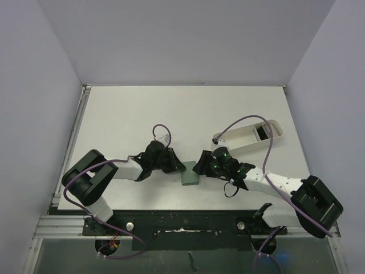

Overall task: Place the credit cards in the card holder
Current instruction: Close the card holder at the center of the board.

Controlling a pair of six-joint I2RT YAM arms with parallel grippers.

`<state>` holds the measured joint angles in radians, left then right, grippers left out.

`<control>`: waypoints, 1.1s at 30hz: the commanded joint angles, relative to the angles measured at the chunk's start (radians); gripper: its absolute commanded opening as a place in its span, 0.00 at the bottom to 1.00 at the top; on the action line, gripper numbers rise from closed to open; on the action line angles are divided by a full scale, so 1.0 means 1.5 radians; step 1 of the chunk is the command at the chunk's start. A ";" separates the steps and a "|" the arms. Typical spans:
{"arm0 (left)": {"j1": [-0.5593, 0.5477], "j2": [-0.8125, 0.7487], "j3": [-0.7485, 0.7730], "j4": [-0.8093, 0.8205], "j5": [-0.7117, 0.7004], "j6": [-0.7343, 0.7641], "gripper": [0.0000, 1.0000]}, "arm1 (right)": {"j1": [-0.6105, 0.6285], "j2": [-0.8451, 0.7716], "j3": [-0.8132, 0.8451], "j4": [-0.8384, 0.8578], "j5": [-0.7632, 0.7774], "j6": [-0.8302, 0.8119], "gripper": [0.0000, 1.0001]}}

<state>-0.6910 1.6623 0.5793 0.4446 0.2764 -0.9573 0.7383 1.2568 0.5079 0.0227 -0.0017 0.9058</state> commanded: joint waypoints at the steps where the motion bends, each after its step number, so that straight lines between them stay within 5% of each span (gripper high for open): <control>1: 0.000 0.002 0.012 -0.027 -0.020 0.022 0.09 | -0.006 0.010 0.002 0.068 -0.023 0.008 0.47; 10: 0.000 0.009 0.004 -0.002 -0.010 0.010 0.09 | -0.006 0.074 0.037 0.093 -0.065 -0.027 0.47; 21: -0.001 0.012 0.003 0.000 -0.009 0.014 0.09 | -0.057 0.001 -0.020 0.067 -0.070 -0.046 0.41; 33: -0.012 0.005 0.013 -0.017 -0.012 0.032 0.09 | -0.058 0.036 -0.060 0.202 -0.136 0.027 0.38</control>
<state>-0.6930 1.6661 0.5797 0.4522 0.2844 -0.9558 0.6487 1.2949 0.4385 0.1711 -0.1562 0.8940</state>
